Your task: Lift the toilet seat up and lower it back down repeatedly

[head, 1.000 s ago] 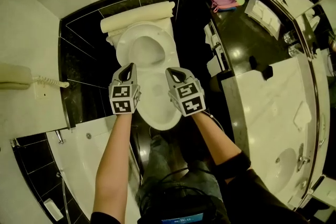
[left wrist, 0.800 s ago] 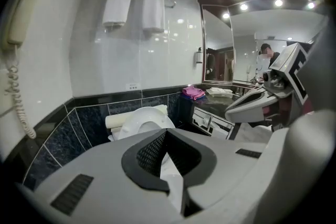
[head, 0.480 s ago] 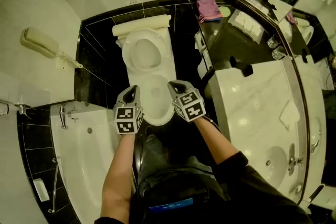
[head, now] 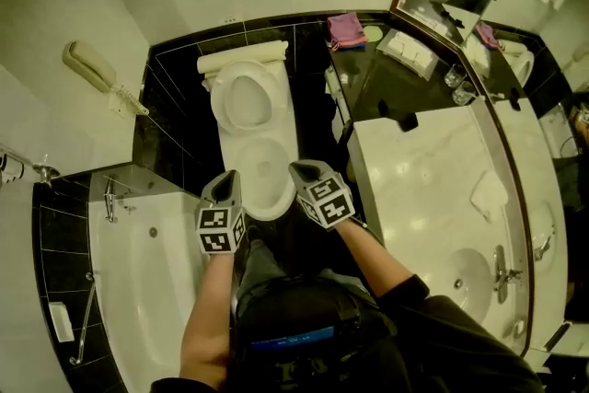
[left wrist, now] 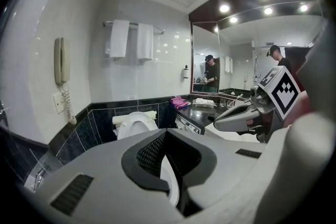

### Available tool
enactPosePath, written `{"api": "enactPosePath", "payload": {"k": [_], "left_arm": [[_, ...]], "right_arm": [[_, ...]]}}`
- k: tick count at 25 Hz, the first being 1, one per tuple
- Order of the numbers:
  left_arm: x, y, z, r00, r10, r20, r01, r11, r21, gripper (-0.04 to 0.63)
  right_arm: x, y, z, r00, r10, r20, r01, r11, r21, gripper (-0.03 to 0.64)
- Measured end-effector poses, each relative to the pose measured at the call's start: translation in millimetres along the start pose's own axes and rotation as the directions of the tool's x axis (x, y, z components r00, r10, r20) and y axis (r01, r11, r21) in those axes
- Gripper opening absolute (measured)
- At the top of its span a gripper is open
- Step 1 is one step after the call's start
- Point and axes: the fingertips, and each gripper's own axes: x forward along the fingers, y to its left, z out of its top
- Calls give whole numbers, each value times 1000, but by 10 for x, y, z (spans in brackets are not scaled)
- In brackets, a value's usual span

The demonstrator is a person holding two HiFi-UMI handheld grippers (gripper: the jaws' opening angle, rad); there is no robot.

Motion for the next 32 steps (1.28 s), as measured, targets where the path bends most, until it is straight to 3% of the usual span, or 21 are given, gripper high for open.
{"api": "enactPosePath", "payload": {"k": [13, 27, 32], "left_arm": [[-387, -321, -219, 1000, 31, 2, -31, 1000, 4, -11], [-254, -227, -250, 1000, 19, -18, -19, 1000, 22, -11], [-74, -138, -324, 999, -4, -43, 4, 1000, 19, -11]], "right_arm": [[-436, -87, -320, 1000, -6, -8, 6, 1000, -1, 18], [-293, -149, -343, 999, -20, -29, 20, 1000, -12, 18], [-146, -167, -164, 999, -26, -42, 25, 999, -29, 18]]}}
